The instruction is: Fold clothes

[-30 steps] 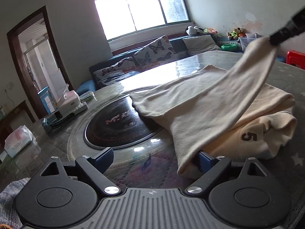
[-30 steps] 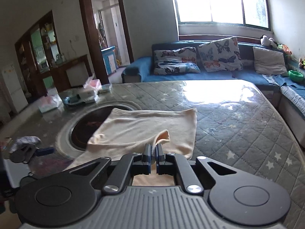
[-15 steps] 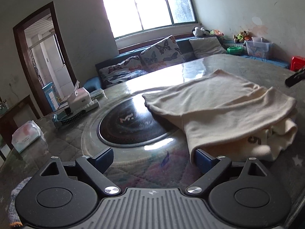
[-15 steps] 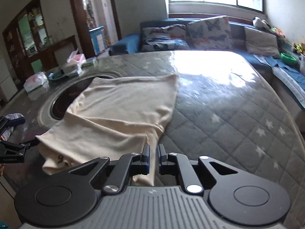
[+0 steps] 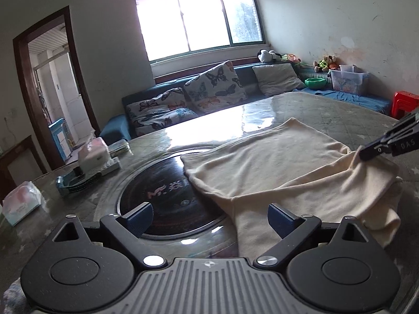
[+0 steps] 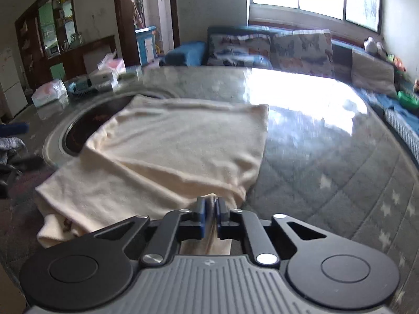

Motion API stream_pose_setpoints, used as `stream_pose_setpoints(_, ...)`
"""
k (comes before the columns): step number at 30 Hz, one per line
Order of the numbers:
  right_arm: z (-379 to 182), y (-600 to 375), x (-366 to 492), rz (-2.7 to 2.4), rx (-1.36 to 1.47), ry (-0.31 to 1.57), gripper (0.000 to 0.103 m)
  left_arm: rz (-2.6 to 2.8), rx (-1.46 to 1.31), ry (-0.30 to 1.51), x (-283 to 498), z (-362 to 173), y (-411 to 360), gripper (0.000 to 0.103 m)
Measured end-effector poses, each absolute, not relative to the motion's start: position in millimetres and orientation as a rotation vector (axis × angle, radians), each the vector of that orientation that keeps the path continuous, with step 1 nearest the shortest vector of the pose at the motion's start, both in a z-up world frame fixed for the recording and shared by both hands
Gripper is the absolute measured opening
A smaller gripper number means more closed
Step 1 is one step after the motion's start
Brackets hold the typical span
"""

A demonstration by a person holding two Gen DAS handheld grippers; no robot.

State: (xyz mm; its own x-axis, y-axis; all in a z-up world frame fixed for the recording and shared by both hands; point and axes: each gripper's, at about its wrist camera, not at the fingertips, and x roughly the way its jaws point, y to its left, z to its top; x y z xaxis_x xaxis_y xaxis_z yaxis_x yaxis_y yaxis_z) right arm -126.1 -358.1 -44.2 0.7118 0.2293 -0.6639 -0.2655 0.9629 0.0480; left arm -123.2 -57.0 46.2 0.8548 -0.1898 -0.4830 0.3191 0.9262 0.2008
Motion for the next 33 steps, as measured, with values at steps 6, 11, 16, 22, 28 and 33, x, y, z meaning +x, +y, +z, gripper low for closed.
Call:
stream_pose_setpoints(6,-41.3,-360.6,-118.2,0.252,-0.052,0.717,0.006,-0.258,0.285,0.494,-95.1,35.1,-74.6,0.096)
stream_pose_setpoints(11,-48.7,-365.6,-115.1,0.232,-0.048,0.742,0.010,-0.227,0.283,0.545,-75.9,21.6,-72.7,0.095)
stream_pose_setpoints(16,-36.1,-361.0,-118.0,0.268,-0.060,0.691,0.015,-0.218,0.260,0.565,-70.2,18.4,-64.9,0.097)
stream_pose_setpoints(22,-46.0,-350.2,-115.0,0.310,-0.097,0.719,0.024,-0.196,0.246,0.568,-69.4,18.7,-57.7,0.097)
stream_pose_setpoints(28,-42.0,-347.9,-126.3,0.333,-0.119,0.695,0.024,-0.211,0.239,0.552,-77.2,24.4,-56.7,0.096)
stream_pose_setpoints(33,-56.0,-346.1,-131.4,0.338,-0.166,0.736,0.024,-0.321,0.271,0.508,-105.6,33.7,-67.1,0.096)
